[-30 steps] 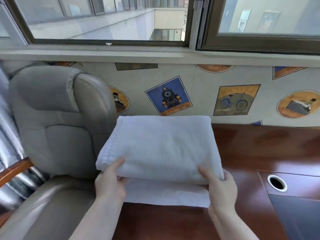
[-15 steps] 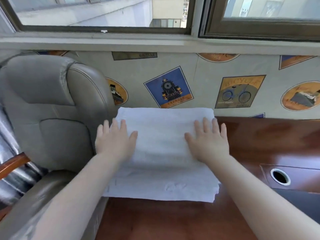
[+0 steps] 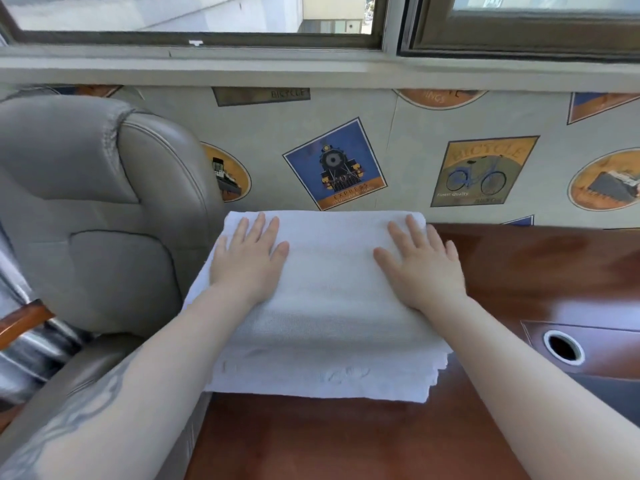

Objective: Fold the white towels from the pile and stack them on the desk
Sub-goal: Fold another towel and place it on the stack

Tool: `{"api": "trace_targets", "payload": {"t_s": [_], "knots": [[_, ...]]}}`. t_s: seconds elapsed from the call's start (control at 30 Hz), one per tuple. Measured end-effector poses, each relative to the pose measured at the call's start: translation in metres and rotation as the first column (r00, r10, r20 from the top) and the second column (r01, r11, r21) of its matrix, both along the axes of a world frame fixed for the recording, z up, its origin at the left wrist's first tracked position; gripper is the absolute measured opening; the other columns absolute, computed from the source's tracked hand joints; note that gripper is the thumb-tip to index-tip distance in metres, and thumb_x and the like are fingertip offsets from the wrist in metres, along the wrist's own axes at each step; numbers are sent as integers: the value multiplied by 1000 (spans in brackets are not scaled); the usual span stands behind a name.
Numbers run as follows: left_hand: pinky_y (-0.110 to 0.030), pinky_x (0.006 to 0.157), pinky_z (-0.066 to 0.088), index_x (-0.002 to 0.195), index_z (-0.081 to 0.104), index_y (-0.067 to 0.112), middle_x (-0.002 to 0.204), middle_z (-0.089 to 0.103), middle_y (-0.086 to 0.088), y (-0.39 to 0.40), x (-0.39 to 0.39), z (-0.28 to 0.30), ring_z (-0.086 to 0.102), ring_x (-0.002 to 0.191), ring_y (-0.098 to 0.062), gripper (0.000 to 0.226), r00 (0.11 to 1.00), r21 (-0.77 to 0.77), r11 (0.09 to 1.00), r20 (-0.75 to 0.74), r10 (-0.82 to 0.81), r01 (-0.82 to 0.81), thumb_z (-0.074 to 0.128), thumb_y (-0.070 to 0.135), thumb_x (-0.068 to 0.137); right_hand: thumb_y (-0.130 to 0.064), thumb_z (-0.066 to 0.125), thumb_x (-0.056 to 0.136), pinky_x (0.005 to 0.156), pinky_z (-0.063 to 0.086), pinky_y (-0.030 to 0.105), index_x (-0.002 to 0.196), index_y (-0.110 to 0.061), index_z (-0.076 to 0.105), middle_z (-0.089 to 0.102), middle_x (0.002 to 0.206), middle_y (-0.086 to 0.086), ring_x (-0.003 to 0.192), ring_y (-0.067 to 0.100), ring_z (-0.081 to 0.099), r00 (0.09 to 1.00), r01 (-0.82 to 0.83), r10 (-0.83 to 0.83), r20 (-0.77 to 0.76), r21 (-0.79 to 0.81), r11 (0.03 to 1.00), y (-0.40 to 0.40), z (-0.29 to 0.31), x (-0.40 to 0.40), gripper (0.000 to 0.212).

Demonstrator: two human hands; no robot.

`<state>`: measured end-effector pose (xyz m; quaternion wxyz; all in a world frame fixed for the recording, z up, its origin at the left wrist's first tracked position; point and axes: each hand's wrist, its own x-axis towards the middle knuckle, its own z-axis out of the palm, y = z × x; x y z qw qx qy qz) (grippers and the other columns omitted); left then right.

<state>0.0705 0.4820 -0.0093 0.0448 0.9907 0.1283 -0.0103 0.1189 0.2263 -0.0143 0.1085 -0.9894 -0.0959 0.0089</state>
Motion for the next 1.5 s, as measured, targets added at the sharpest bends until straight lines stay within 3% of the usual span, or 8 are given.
{"api": "trace_targets", "payload": {"t_s": [0.17, 0.37, 0.43, 0.53, 0.6, 0.77, 1.1, 1.5], "knots": [[-46, 111, 26, 153, 20, 36, 162, 14, 13, 19, -66, -11, 19, 147, -16, 61, 952, -187, 969, 230, 202, -161, 20, 60, 97, -66, 54, 84, 115, 26, 41, 151, -45, 21, 23, 161, -10, 148, 13, 21, 990, 140, -107, -90, 652, 745, -29, -9, -48, 77], [-35, 109, 29, 145, 42, 36, 154, 35, 15, 4, -98, -20, 34, 139, -8, 60, 781, -692, 703, 342, 522, -166, 54, 56, 90, -70, 71, 69, 108, 36, 36, 146, -51, 25, 39, 148, -23, 135, 6, 40, 944, 324, -206, -258, 840, 435, -29, -22, -93, 92], [-38, 115, 29, 147, 38, 35, 153, 37, 13, 1, -116, -27, 36, 138, -7, 90, 666, -895, 423, 231, 709, -141, 72, 64, 69, -68, 82, 52, 109, 35, 44, 148, -50, 22, 35, 148, -19, 134, 9, 38, 868, 474, -268, -417, 858, 200, -40, -26, -106, 114], [-68, 107, 25, 151, 16, 43, 157, 26, 11, -25, -143, -47, 31, 141, -22, 131, 474, -958, -264, -286, 833, -114, 79, 75, 40, -61, 85, 35, 92, 39, 69, 152, -41, 15, 30, 152, -1, 128, 25, 38, 593, 767, -196, -781, 622, -158, -32, -40, -135, 138], [-84, 89, 20, 144, 33, 46, 156, 27, 10, -45, -147, -55, 25, 143, -32, 120, 548, -883, -463, -428, 718, -83, 78, 80, 38, -60, 85, 34, 81, 36, 81, 152, -33, 22, 21, 157, 12, 139, 41, 28, 447, 860, 0, -895, 430, -276, -20, -44, -146, 137], [-84, 83, 31, 144, 32, 37, 153, 31, -4, -71, -141, -63, 27, 141, -39, 147, 641, -807, -591, -441, 628, 24, 88, 70, 12, -52, 87, 45, 82, 37, 82, 152, -38, 18, 18, 158, 17, 139, 50, 27, 481, 845, 143, -865, 415, -337, 1, -45, -146, 128], [-70, 64, 50, 148, 1, 46, 146, 31, 2, -70, -91, -89, 42, 123, -34, 137, 520, -729, -681, -557, 648, 68, 85, 57, 41, -54, 87, 33, 82, 53, 63, 145, -40, 26, 48, 134, 6, 119, 40, 52, 556, 732, 11, -831, 483, -480, 31, -72, -117, 128], [-71, 91, 43, 142, 23, 34, 146, 39, -5, -47, 40, -93, 43, 128, -36, 123, 650, -746, -663, -533, 542, -59, 84, 70, 42, -59, 86, 56, 94, 42, 70, 153, -31, 16, 19, 158, 5, 140, 41, 31, 487, 763, -57, -872, 456, -458, 57, -65, 16, 123]]}}
